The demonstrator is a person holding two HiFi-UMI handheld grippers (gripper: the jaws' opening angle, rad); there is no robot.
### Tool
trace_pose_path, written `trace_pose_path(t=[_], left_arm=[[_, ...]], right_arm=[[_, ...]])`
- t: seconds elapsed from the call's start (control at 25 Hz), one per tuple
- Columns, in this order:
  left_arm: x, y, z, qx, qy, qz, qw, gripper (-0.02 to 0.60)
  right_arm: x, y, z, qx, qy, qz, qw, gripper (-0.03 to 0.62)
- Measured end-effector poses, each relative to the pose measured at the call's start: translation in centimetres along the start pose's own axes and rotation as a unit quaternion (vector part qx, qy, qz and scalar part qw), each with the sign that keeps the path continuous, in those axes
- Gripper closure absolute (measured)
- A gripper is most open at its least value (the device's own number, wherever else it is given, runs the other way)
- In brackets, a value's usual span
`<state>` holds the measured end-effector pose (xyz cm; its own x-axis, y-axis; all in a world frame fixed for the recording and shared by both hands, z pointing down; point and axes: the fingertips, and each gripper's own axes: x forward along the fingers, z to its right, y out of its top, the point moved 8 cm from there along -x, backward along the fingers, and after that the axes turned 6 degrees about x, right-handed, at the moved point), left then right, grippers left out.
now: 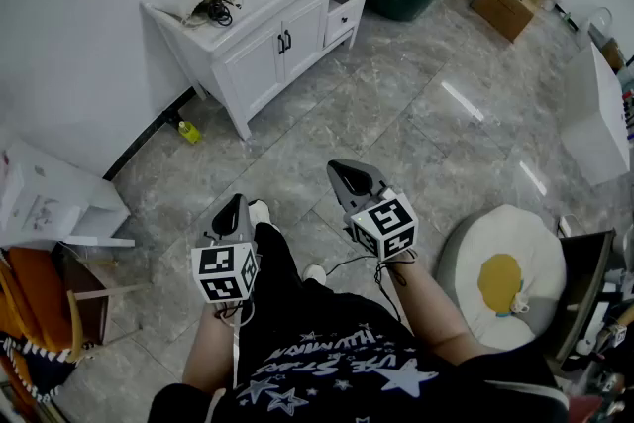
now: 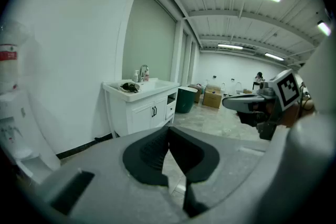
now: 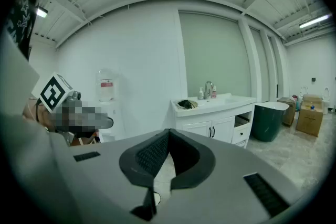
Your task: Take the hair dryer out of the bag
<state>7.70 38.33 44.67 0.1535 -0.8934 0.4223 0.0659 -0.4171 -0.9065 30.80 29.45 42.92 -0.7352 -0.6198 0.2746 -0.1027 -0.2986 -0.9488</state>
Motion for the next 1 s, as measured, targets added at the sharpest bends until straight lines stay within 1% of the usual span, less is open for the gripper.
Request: trace_pose_path(t=[0.2, 0.32, 0.56, 0.76, 0.92, 1.0], left_arm=[[-0.8, -0.9, -1.4, -0.020, 0.019, -0.010, 0.9996, 0.561], [-1.1, -1.2, -1.7, -0.021, 0.025, -0.012, 0.9994, 0.561], [-1.3, -1.7, -2.1, -0.025, 0.019, -0.017, 0.9994, 0.561], [-0.6, -0.8, -4.0, -0.023, 0.028, 0.003, 0.9993, 0.560], [0.4, 0.6, -6.0, -0.044, 0.035, 0.034, 0.9978, 0.558], [1.4, 1.2, -7.1, -0.053, 0.036, 0.040, 0.9971, 0.554]], right_arm=[[-0.3, -0.5, -0.7, 0.000, 0.003, -0.004, 1.000, 0.592], [0.0, -0.7, -0.9, -0.002, 0.006, -0.008, 1.000, 0.592], [1.2, -0.9, -1.0, -0.007, 0.009, -0.018, 1.000, 0.592], [3.1, 0.6, -0.7, 0.002, 0.004, 0.000, 1.000, 0.592], [5.1, 1.8, 0.4, 0.011, -0.009, 0.019, 1.000, 0.592], [6.4, 2.4, 0.9, 0.014, -0.008, 0.022, 1.000, 0.587]])
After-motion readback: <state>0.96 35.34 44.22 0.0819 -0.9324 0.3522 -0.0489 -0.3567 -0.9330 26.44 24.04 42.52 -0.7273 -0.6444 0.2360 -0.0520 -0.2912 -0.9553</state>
